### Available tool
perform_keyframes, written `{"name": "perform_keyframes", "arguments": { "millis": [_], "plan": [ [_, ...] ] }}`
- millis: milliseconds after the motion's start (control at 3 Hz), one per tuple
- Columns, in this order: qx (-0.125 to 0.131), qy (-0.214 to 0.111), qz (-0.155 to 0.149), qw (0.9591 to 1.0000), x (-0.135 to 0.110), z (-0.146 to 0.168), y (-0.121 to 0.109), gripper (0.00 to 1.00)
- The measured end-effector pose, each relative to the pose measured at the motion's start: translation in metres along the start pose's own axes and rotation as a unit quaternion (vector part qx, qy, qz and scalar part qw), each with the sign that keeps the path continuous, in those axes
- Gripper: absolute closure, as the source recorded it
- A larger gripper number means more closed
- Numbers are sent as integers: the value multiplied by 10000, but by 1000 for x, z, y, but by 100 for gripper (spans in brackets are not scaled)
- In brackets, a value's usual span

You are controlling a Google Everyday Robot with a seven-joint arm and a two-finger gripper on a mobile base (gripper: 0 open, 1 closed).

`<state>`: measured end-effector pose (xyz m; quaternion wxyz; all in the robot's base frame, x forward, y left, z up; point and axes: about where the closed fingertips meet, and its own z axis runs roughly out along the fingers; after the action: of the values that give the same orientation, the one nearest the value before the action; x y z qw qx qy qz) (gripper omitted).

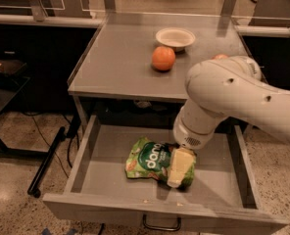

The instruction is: Pick green rice chip bag from top drawer and place on counter

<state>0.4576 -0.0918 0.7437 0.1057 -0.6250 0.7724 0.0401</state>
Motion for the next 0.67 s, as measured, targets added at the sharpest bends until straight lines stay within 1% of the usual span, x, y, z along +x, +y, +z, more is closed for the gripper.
{"name": "perform_keyframes", "arguments": {
  "millis": [333,667],
  "plan": [
    [31,-72,-31,10000,3,-4,4,0],
    [52,-110,116,9999,12,11,11,0]
  ]
}}
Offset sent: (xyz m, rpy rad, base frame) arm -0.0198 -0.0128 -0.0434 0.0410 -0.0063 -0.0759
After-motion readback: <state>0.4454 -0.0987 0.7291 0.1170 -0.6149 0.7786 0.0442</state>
